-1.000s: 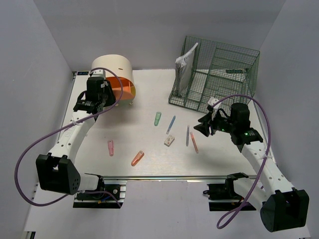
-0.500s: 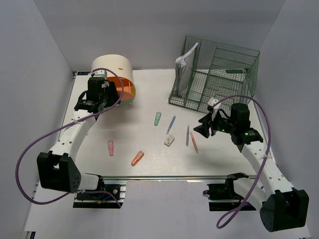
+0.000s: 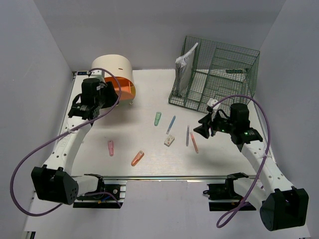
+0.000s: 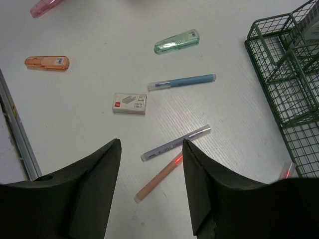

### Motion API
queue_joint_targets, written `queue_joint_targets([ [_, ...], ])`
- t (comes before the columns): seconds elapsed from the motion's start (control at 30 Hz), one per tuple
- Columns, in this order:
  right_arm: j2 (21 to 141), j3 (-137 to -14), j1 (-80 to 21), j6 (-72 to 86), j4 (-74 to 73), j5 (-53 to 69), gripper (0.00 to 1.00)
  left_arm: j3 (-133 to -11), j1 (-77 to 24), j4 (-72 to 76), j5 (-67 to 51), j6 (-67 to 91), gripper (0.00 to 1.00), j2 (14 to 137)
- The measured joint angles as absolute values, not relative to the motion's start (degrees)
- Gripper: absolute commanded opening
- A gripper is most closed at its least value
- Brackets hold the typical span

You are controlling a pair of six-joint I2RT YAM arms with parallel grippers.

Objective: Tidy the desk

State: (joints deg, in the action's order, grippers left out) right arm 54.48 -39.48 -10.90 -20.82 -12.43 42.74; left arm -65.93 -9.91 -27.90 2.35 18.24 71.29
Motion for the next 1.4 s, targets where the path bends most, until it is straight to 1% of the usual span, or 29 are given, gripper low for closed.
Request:
queue_joint_targets([
  [0.03, 54.5, -39.5, -10.9, -21.2, -12.6, 42.9, 0.59, -65.9, -9.9, -28.4, 1.8, 18.0, 0.63, 70.8],
  [0.13, 54.5, -39.5, -10.9, -22.9, -13.4, 44.0, 0.58, -65.8, -9.9, -30.2, -0.8, 16.9, 0.52, 68.2],
  [0.17, 54.5, -39.5, -10.9, -23.7, -13.7, 44.6, 0.59, -65.3, -9.9, -30.1, -2.2, 16.5, 0.41, 66.6],
  [0.23, 54.9, -39.5, -11.0, -26.8, -15.1, 46.3, 0.58, -64.1, -9.9, -30.1, -5.0, 15.4, 0.32, 62.6],
  [0.27, 55.5, -39.6, -11.0, -29.2, -16.4, 47.5, 0.58, -63.2, -10.0, -29.7, -6.8, 14.9, 0.25, 60.2],
  [0.33, 57.4, -39.8, -11.5, -34.8, -19.7, 49.8, 0.57, -60.9, -10.0, -28.6, -10.6, 14.0, 0.23, 55.4],
  [0.37, 58.7, -40.0, -12.1, -38.1, -21.6, 50.7, 0.57, -59.1, -10.0, -27.4, -13.0, 13.6, 0.24, 52.7],
  [0.4, 60.0, -40.1, -13.0, -41.3, -23.7, 51.4, 0.58, -57.4, -10.0, -26.3, -15.0, 13.3, 0.28, 50.6],
  [0.43, 61.0, -40.2, -13.9, -45.0, -25.7, 52.0, 0.59, -55.6, -10.0, -25.3, -17.3, 12.9, 0.33, 48.8],
  [0.47, 61.9, -40.3, -15.0, -49.0, -27.8, 52.5, 0.6, -53.6, -10.0, -24.0, -19.6, 12.5, 0.48, 47.2],
  [0.5, 62.7, -40.4, -16.1, -52.9, -29.8, 52.9, 0.62, -51.8, -10.0, -23.1, -21.8, 11.8, 0.57, 46.2],
  [0.53, 63.2, -40.6, -17.2, -56.3, -31.1, 52.7, 0.63, -50.2, -10.1, -22.1, -23.7, 11.3, 0.65, 45.9],
  [0.6, 64.8, -41.8, -19.6, -63.5, -33.7, 51.7, 0.65, -46.7, -10.4, -20.1, -27.4, 10.1, 0.72, 46.0],
  [0.7, 69.8, -46.2, -23.1, -72.2, -37.5, 49.3, 0.68, -41.6, -10.6, -17.8, -30.9, 9.4, 0.75, 46.7],
  [0.87, 79.1, -53.1, -30.9, -79.6, -38.4, 43.7, 0.68, -35.5, -10.7, -15.5, -29.8, 9.1, 0.77, 42.2],
  [1.07, 89.5, -60.1, -38.1, -84.1, -39.9, 37.8, 0.68, -35.2, -10.7, -13.8, -24.8, 8.9, 0.78, 36.8],
  [1.2, 95.9, -64.9, -40.6, -86.3, -40.5, 33.8, 0.68, -35.2, -10.7, -14.0, -20.3, 8.7, 0.78, 37.5],
  [1.4, 101.1, -69.5, -42.6, -87.7, -41.2, 30.0, 0.67, -35.2, -10.7, -15.5, -16.8, 8.5, 0.78, 38.8],
])
